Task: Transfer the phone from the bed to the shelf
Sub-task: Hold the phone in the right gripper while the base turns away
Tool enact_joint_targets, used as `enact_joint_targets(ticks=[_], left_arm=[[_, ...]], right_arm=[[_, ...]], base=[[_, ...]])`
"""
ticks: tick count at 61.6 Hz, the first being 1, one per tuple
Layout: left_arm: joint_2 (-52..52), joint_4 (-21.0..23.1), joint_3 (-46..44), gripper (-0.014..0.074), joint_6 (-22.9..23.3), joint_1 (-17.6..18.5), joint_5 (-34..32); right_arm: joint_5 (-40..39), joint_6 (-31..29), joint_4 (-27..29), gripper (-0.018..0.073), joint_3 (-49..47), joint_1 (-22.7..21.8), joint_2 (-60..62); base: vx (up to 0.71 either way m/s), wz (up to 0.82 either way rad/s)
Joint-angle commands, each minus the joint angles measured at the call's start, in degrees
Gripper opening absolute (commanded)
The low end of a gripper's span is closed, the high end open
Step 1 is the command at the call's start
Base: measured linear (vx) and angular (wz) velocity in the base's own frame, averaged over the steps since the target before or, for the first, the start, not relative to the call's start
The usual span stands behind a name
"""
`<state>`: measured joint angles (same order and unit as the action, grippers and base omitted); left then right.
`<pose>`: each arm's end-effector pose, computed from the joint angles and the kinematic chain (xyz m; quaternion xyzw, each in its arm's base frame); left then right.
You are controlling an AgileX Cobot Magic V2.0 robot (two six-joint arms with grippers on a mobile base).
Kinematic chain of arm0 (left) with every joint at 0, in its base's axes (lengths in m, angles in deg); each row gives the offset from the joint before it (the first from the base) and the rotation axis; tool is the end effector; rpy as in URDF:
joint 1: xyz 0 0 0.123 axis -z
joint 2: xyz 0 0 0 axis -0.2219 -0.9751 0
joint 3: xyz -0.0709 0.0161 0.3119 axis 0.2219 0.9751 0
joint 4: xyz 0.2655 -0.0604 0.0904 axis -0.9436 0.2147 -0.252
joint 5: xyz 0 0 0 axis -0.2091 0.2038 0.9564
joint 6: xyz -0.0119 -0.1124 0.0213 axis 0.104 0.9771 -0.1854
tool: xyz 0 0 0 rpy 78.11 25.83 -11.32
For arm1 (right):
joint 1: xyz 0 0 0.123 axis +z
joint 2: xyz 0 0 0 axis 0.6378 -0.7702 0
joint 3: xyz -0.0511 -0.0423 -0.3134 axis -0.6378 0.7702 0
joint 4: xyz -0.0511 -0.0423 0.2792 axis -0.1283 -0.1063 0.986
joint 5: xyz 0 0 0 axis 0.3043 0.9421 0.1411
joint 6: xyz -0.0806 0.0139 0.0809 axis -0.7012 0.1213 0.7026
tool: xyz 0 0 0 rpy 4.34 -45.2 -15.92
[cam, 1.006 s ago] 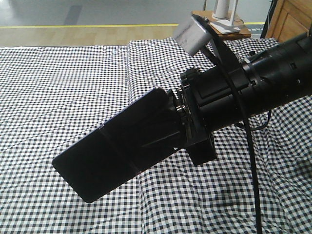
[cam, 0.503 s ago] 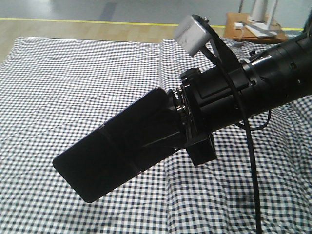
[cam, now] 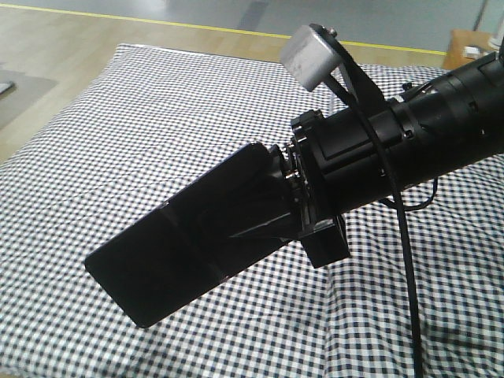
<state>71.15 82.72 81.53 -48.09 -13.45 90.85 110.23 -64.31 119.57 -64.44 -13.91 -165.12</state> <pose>0.0799 0.0003 0.1833 0.0430 0.7404 0.0432 0.6694 0.2356 0.2195 0.4042 -0.4926 0.6958 0.4484 0.2685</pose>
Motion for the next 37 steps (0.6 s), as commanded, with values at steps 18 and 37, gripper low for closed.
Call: enact_joint_targets(ticks=[18,37], left_arm=[[0.25,0.52,-1.32,0.0001,0.33,-0.04,-4.35],[0.25,0.52,-1.32,0.0001,0.33,-0.04,-4.35]], right_arm=[[3.07,-0.03,4.69,-0.0003,-1.54,-0.06,1.98],[3.07,-0.03,4.69,-0.0003,-1.54,-0.06,1.98]], base=[[-0.1,0.38],[-0.11,0.44]])
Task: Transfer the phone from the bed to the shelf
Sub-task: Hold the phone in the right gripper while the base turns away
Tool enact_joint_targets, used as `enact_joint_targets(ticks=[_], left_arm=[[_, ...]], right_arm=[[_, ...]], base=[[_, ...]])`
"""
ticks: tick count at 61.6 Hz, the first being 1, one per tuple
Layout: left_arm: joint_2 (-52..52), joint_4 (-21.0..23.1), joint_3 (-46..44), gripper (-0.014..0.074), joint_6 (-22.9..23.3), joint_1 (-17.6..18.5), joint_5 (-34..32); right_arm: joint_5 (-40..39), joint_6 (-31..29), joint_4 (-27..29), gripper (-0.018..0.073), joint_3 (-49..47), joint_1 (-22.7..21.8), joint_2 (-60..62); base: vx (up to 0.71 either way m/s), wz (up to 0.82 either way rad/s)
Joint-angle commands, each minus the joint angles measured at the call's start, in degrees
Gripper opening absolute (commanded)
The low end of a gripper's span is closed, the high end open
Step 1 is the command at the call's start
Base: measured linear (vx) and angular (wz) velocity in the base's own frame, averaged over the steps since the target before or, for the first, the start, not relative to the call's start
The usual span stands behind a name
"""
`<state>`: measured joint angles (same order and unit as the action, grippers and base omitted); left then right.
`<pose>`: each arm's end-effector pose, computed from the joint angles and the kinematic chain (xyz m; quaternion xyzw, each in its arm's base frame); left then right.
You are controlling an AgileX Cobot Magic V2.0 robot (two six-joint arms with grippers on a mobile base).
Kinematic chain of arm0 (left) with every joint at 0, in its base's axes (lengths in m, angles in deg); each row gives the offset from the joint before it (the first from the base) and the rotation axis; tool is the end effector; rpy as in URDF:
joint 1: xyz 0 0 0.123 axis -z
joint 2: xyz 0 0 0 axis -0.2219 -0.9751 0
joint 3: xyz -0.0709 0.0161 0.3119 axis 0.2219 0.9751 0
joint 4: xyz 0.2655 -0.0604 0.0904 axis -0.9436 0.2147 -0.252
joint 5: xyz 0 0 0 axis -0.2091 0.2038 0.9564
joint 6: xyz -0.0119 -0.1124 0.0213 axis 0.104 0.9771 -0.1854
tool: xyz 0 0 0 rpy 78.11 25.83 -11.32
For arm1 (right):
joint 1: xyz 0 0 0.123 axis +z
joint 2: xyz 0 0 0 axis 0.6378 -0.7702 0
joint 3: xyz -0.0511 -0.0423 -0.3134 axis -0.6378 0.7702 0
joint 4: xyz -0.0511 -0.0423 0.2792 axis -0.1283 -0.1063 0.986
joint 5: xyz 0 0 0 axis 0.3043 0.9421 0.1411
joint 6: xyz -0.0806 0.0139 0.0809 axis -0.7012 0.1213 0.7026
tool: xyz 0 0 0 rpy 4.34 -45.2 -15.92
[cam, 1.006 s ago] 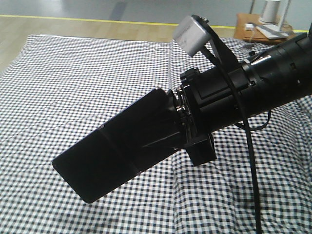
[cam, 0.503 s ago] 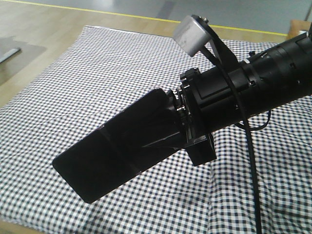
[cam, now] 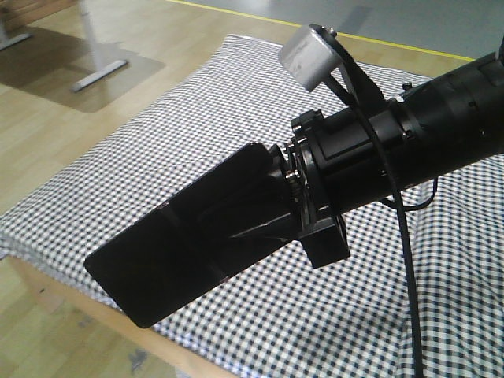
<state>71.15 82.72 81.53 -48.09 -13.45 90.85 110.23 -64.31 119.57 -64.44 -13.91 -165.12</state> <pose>0.0799 0.0003 0.1833 0.0430 0.7404 0.0432 0.6694 0.2356 0.2195 0.4042 -0.4926 0.6958 0.4484 0.2685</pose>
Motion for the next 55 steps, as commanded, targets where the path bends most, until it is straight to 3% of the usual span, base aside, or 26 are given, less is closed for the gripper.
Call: enact_joint_targets(ticks=[1,55], left_arm=[[0.25,0.52,-1.32,0.0001,0.33,-0.04,-4.35],[0.25,0.52,-1.32,0.0001,0.33,-0.04,-4.35]], right_arm=[[3.07,-0.03,4.69,-0.0003,-1.54,-0.06,1.98],[3.07,-0.06,4.69,-0.0002,-1.54,-0.06,1.98]], base=[[-0.12,0.46],[-0.12,0.47]])
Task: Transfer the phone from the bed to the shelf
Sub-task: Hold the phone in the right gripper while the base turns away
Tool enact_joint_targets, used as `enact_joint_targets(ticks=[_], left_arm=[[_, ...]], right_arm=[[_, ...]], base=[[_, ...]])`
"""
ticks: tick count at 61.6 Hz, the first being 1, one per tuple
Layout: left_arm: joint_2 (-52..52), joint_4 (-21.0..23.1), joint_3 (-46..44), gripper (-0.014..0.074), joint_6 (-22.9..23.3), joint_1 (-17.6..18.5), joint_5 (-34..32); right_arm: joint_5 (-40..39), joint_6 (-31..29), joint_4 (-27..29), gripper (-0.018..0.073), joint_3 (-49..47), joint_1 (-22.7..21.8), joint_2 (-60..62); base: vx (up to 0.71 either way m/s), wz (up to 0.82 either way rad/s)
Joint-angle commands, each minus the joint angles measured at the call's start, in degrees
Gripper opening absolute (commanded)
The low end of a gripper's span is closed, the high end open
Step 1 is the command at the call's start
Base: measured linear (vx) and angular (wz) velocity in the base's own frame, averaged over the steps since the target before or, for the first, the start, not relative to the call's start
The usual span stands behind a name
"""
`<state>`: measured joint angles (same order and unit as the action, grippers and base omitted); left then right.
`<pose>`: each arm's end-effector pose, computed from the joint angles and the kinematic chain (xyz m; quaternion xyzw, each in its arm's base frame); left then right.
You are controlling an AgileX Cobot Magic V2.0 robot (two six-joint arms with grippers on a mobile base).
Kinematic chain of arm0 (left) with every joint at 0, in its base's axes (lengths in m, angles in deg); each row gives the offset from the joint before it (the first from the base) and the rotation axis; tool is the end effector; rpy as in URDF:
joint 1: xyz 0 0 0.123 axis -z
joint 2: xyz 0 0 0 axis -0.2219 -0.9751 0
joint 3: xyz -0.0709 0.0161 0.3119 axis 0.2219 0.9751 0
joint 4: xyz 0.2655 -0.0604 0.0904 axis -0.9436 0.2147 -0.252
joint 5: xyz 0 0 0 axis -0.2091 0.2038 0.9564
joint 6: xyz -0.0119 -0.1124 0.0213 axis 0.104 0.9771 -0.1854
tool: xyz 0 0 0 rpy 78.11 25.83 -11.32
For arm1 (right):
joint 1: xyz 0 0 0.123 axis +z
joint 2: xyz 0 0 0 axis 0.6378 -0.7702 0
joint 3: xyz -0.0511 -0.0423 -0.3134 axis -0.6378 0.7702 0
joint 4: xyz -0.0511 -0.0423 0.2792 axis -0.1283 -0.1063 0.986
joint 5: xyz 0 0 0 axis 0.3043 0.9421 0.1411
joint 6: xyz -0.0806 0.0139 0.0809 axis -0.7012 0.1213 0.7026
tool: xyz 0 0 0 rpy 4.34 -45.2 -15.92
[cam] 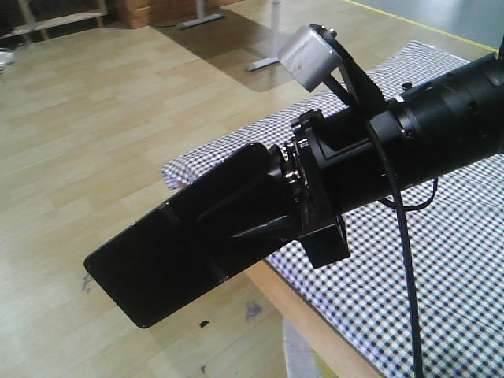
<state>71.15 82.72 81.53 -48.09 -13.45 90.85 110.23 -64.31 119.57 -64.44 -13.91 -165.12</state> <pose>0.0799 0.0003 0.1833 0.0430 0.7404 0.0432 0.6694 0.2356 0.2195 0.4042 -0.4926 0.6958 0.4484 0.2685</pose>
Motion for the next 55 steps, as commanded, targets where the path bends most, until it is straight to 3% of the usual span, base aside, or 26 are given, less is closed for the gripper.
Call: enact_joint_targets(ticks=[1,55], left_arm=[[0.25,0.52,-1.32,0.0001,0.33,-0.04,-4.35],[0.25,0.52,-1.32,0.0001,0.33,-0.04,-4.35]], right_arm=[[3.07,-0.06,4.69,-0.0002,-1.54,-0.06,1.98],[3.07,-0.06,4.74,-0.0002,-1.54,-0.06,1.98]], base=[[-0.11,0.44],[-0.1,0.53]])
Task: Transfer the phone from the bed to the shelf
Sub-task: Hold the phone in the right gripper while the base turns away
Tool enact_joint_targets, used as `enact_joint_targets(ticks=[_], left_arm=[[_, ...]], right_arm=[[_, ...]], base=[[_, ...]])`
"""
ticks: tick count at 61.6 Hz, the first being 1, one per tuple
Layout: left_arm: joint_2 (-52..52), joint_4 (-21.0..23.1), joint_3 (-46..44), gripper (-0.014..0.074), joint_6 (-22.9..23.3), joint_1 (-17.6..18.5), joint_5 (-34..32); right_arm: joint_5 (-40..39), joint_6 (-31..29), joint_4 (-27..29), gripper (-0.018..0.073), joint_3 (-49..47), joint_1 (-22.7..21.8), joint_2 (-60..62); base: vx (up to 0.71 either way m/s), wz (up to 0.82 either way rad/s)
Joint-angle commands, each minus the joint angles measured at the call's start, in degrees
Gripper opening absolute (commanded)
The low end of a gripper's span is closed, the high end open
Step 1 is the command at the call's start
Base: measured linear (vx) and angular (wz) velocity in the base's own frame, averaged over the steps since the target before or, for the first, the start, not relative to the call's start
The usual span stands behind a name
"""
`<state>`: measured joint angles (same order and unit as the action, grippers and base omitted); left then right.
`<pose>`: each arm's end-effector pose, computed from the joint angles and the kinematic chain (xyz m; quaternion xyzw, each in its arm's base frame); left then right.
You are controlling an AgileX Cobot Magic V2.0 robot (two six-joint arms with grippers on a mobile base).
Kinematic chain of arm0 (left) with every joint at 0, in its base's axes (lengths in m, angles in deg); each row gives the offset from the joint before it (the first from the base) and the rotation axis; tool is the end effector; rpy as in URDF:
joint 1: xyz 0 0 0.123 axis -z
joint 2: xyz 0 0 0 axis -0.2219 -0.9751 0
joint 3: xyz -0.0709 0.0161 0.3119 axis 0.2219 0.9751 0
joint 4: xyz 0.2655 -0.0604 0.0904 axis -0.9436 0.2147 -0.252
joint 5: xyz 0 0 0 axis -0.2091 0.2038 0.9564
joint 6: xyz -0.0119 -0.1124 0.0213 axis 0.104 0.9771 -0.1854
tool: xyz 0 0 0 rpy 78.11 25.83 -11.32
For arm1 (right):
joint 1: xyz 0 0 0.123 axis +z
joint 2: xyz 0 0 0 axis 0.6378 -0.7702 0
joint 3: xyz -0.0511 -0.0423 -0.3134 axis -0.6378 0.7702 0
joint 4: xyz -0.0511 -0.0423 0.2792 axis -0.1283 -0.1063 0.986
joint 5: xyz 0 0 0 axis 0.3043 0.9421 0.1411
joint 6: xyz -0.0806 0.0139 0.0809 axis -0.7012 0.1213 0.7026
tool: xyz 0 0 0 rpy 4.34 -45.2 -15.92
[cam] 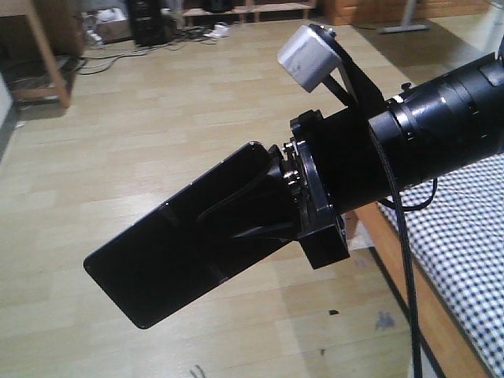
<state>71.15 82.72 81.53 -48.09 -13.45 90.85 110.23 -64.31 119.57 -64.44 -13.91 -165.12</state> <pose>0.0799 0.0003 0.1833 0.0430 0.7404 0.0432 0.6694 0.2356 0.2195 0.4042 -0.4926 0.6958 0.4484 0.2685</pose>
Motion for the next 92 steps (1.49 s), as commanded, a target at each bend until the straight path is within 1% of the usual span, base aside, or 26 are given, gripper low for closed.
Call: enact_joint_targets(ticks=[1,26,60,92], left_arm=[[0.25,0.52,-1.32,0.0001,0.33,-0.04,-4.35],[0.25,0.52,-1.32,0.0001,0.33,-0.04,-4.35],[0.25,0.52,-1.32,0.0001,0.33,-0.04,-4.35],[0.25,0.52,-1.32,0.0001,0.33,-0.04,-4.35]], right_arm=[[3.07,-0.06,4.74,-0.0002,-1.54,-0.06,1.98],[3.07,-0.06,4.74,-0.0002,-1.54,-0.06,1.98],[3.07,-0.1,4.8,-0.0002,-1.54,-0.06,1.98],[3.07,-0.05,4.8,-0.0002,-1.54,-0.06,1.98]], base=[[-0.08,0.52],[-0.04,0.33],[0.06,0.07],[0.16,0.04]])
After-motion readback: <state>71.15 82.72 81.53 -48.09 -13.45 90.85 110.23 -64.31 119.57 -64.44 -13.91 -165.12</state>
